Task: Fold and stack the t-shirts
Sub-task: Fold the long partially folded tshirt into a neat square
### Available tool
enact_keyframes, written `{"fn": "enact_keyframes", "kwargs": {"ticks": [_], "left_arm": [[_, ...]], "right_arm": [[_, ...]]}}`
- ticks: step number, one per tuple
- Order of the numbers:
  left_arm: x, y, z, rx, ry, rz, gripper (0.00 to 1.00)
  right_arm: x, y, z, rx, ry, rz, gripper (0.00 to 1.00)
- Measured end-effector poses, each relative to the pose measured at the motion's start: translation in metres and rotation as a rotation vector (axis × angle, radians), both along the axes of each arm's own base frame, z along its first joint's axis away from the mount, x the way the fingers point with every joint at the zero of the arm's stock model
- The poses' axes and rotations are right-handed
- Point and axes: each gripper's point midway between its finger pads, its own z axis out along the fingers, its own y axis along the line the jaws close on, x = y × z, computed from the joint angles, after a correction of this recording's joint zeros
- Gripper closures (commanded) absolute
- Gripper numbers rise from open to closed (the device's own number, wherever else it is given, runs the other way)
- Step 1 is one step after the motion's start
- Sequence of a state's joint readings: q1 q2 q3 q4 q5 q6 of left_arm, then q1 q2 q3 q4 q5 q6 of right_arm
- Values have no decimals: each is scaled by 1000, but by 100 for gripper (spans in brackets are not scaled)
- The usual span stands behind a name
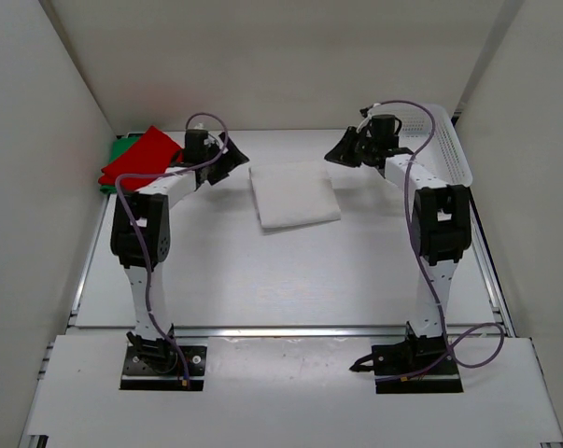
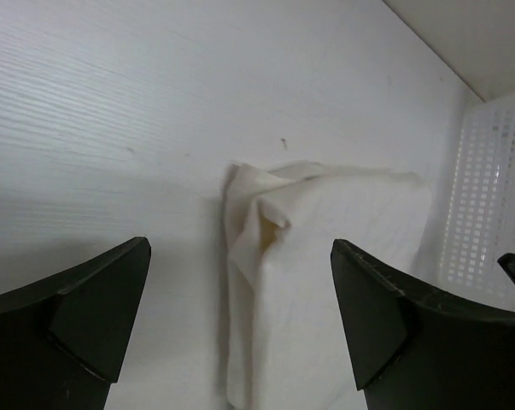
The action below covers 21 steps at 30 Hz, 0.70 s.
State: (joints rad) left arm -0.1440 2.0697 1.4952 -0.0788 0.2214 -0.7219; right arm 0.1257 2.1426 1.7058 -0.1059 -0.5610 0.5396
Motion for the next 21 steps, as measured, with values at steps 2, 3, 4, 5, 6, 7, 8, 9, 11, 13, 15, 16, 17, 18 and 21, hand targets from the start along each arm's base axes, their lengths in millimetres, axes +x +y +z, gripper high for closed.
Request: {"fn": "enact_keyframes", "kwargs": {"ticks": [2, 3, 4, 5, 6, 7, 8, 9, 11, 13, 15, 16, 17, 18, 21], "left_arm": [[-4, -25, 3, 6, -21, -48, 1], [-9, -45, 4, 8, -33, -86, 2], [-16, -67, 6, 8, -42, -129, 2], [-24, -89, 6, 7, -52, -173, 6], [-30, -108, 8, 5, -60, -210, 14], [-38, -131, 8, -4, -67, -254, 21], [-42, -147, 7, -11, -72, -286, 37], [-44, -158, 5, -24, -76, -305, 43], [-41, -165, -5, -43, -73, -310, 50], [-31, -153, -25, -51, -48, -276, 53], [-18, -133, -45, -57, -19, -226, 54], [-13, -124, -54, -62, -6, -202, 54], [-9, -116, -61, -70, 6, -182, 54], [-5, -110, -62, -89, 7, -168, 54], [10, -89, -56, -136, -43, -114, 50]], "right_arm": [[-16, 9, -5, -9, 10, 16, 98], [-22, 16, -8, -9, 14, 29, 100], [-26, 22, -11, -8, 17, 41, 100], [-28, 26, -14, -9, 20, 51, 100], [-30, 34, -18, -7, 26, 68, 100], [-30, 39, -21, -6, 29, 78, 100], [-27, 42, -24, -4, 29, 84, 100], [-24, 44, -29, 0, 34, 89, 99], [-11, 46, -38, 22, 44, 95, 100], [6, 42, -51, 35, 54, 86, 100], [23, 36, -69, 34, 76, 69, 100], [29, 34, -79, 33, 96, 63, 100], [36, 33, -88, 30, 111, 60, 100], [40, 30, -97, 27, 125, 53, 100], [39, 24, -121, 25, 191, 44, 100]]}}
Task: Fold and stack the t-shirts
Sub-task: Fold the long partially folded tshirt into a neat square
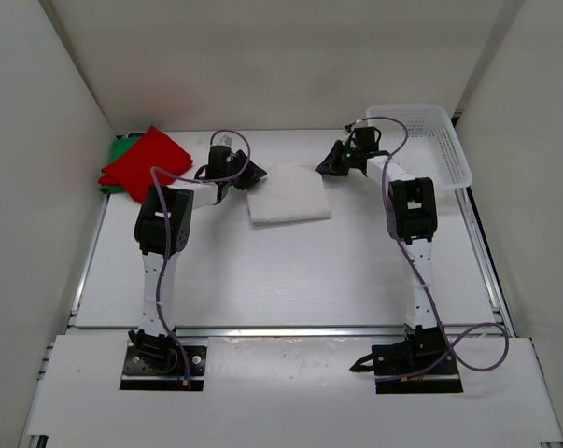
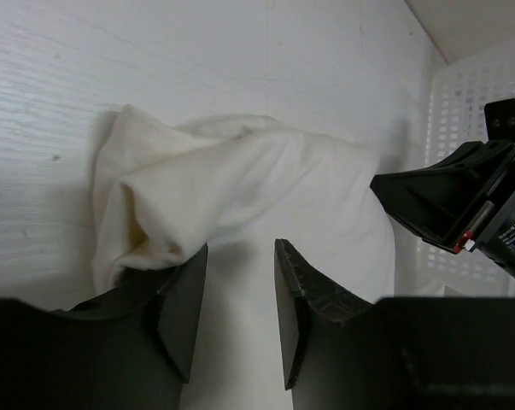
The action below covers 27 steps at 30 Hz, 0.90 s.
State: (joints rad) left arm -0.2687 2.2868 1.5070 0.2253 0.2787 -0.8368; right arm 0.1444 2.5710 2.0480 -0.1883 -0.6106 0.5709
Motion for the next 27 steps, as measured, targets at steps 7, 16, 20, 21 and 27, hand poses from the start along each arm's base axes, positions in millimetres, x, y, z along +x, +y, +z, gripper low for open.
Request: {"fn": "enact_keyframes", "kwargs": {"ticks": [7, 16, 20, 21, 27], "left_arm": [[-18, 18, 0, -108, -11, 34, 47], [-68, 19, 52, -133, -84, 9, 53], [-94, 2, 63, -132, -119, -45, 56], [-102, -4, 58, -128, -112, -61, 58], [-154, 0, -2, -118, 54, -71, 58]], "right_arm": [[0, -1, 3, -67, -7, -4, 100], [-41, 21, 87, -198, -166, 1, 100], [-91, 33, 118, -142, -234, 27, 100], [-99, 34, 116, -119, -239, 32, 100], [-124, 11, 24, -121, -42, 15, 100]]}}
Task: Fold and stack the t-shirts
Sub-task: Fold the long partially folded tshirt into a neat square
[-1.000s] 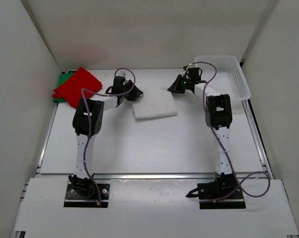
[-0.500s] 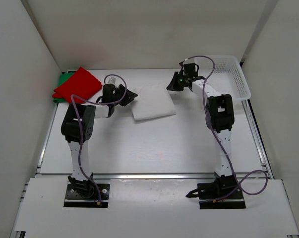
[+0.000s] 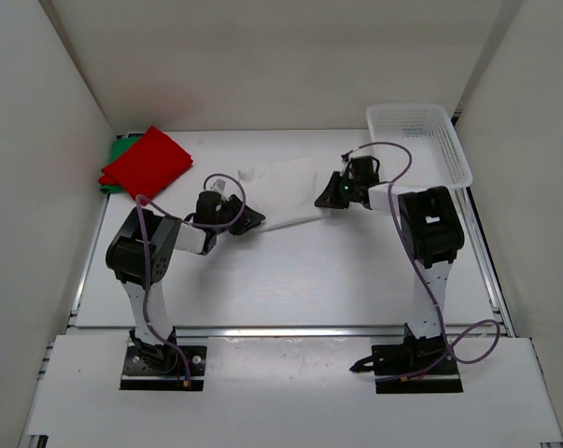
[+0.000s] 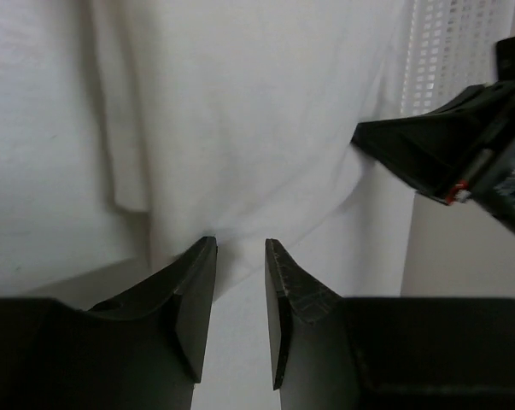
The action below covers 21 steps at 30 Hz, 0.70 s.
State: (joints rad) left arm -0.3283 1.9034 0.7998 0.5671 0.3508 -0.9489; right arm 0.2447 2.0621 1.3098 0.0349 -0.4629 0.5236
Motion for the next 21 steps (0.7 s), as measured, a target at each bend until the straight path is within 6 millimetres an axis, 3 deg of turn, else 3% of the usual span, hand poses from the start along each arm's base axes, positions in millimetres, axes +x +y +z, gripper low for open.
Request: {"fn": "enact_keyframes", "kwargs": {"ticks": [2, 7, 11, 12, 16, 18, 21], "left_arm": [[-7, 10, -7, -33, 32, 23, 57], [-8, 22, -4, -78, 29, 49, 48], [-15, 29, 9, -82, 8, 57, 40], [-15, 31, 17, -73, -10, 60, 32], [-6, 50, 45, 41, -100, 127, 19], [6, 62, 52, 117, -130, 166, 16], [24, 74, 45, 214, -126, 195, 13]], "right_arm": [[-7, -6, -25, 17, 67, -5, 100], [-3, -14, -21, 44, 58, -15, 99], [-8, -12, -11, 58, 50, -4, 84], [-9, -10, -6, 62, 41, 1, 78], [-12, -3, 32, 84, -32, 15, 55], [-16, 1, 58, 100, -92, 22, 52], [-24, 4, 100, 134, -192, 31, 51]]}}
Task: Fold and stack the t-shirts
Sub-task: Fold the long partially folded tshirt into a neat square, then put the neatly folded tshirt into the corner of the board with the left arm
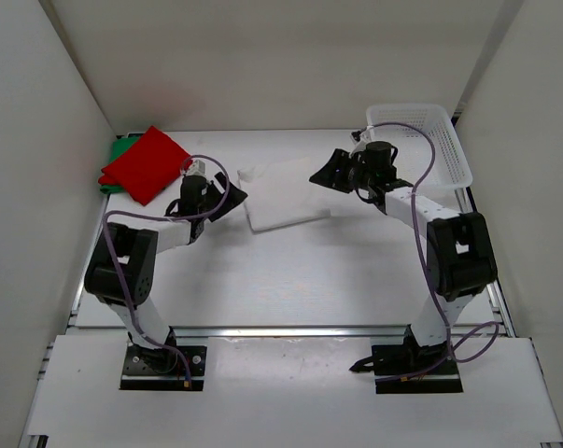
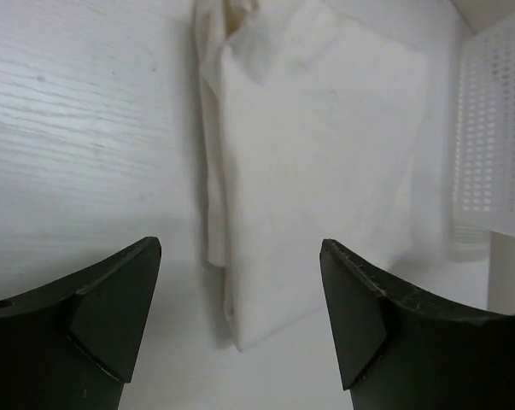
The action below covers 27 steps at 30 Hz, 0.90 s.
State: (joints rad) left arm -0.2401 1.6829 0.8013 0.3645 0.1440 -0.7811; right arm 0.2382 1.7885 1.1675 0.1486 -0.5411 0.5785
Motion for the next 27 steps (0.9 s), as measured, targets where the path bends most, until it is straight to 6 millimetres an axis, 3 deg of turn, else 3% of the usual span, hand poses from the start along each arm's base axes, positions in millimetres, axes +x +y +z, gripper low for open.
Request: {"fn": "enact_keyframes", "kwargs": {"ticks": [5, 8, 12, 14, 15, 16, 18, 22, 27], "left_arm": [[19, 9, -48, 72, 119, 2, 16], [38, 1, -48, 61, 108, -20, 16], [57, -32, -47, 18, 86, -82, 20], [62, -56, -47, -28, 77, -120, 36], [64, -67, -49, -47, 79, -137, 53], [65, -77, -52, -68, 85, -150, 58], [67, -96, -61, -101, 99, -186, 83], [74, -127, -53, -123, 102, -233, 100], [99, -140, -8, -103, 39, -265, 100]], "right_arm": [[-9, -1, 43, 37, -110, 1, 51], [-12, -4, 52, 65, -136, 0, 50], [-14, -16, 48, 103, -119, -13, 51], [-15, -22, 45, 119, -105, -23, 50], [-14, -25, 44, 125, -101, -28, 51], [-14, -27, 43, 129, -99, -31, 51], [-14, -31, 43, 137, -99, -37, 52], [-13, -36, 46, 161, -105, -40, 53], [-14, -45, 41, 186, -94, -52, 54]]}}
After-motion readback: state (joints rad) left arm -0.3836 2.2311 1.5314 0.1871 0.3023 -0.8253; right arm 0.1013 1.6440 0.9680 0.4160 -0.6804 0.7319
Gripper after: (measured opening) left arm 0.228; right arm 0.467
